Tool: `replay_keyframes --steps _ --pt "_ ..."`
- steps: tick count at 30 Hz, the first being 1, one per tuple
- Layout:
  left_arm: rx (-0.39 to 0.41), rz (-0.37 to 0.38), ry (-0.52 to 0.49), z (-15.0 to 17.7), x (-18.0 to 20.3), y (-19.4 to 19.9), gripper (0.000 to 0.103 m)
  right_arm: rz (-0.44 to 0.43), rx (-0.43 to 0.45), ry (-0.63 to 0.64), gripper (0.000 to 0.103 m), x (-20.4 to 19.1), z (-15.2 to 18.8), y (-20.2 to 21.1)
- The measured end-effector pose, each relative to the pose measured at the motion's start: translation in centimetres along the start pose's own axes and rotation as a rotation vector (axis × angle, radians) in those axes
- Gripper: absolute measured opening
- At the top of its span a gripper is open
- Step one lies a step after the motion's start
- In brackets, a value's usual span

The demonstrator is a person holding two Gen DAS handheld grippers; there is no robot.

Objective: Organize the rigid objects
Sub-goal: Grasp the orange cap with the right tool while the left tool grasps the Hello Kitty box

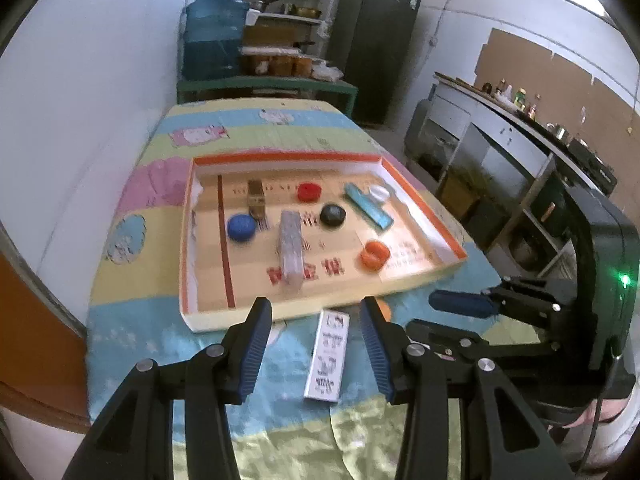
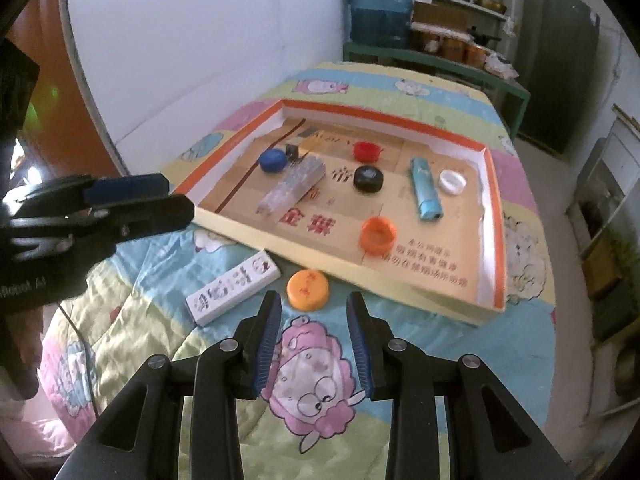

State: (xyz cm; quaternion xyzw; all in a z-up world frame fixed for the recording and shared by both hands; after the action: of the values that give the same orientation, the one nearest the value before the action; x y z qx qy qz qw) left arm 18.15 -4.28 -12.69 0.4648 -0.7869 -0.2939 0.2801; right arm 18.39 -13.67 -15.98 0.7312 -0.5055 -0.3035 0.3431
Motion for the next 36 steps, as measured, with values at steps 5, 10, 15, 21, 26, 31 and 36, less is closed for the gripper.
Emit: replay_keyframes --steps 5,10,15,21,26,31,36 --pt "-0.037 0.011 -0.021 2.0 0.4 -1.4 0.046 -0.001 -0.023 -0.003 0.035 -0.4 1.1 -1.5" --pt "-0.067 0.013 -0.035 3.3 0.6 -2.8 0.046 -0.005 -0.036 -0.014 0.035 -0.3 1.6 -3.0" --pt "-0.089 0.002 -0.056 3.9 0.5 -3.9 0.046 0.002 -0.032 -0.010 0.035 -0.2 1.1 -3.9" --pt "-0.104 0.002 -0.081 4.3 0.7 -4.7 0.046 0.014 -0.024 0.003 0.035 -0.3 0.5 -4.8" --pt "-0.116 0.000 -0.091 4.5 0.7 -5.3 0.046 0.014 -0.023 0.006 0.035 -0.3 0.2 -5.3" --pt "-0.124 -0.007 -0.104 4.6 0.7 -5.8 0.046 0.014 -0.023 0.005 0.035 -0.1 0.1 -5.6" --pt "-0.125 -0.012 -0.116 4.7 0.7 -5.8 0.046 0.016 -0.022 0.000 0.034 -0.1 0.0 -5.8"
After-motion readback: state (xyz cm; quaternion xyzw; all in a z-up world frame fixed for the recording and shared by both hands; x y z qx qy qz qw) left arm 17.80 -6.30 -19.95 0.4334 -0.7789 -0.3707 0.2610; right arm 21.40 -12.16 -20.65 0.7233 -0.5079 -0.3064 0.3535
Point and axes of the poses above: each gripper's, at about its wrist camera, not at the fingertips, and y roughly against the way its jaws point, x to its right, z to its underside, the point moved 9 cm from there along -y, roughly the way its jaws point, and after that the axes turned 2 degrees about -y, right-handed, at the moved point
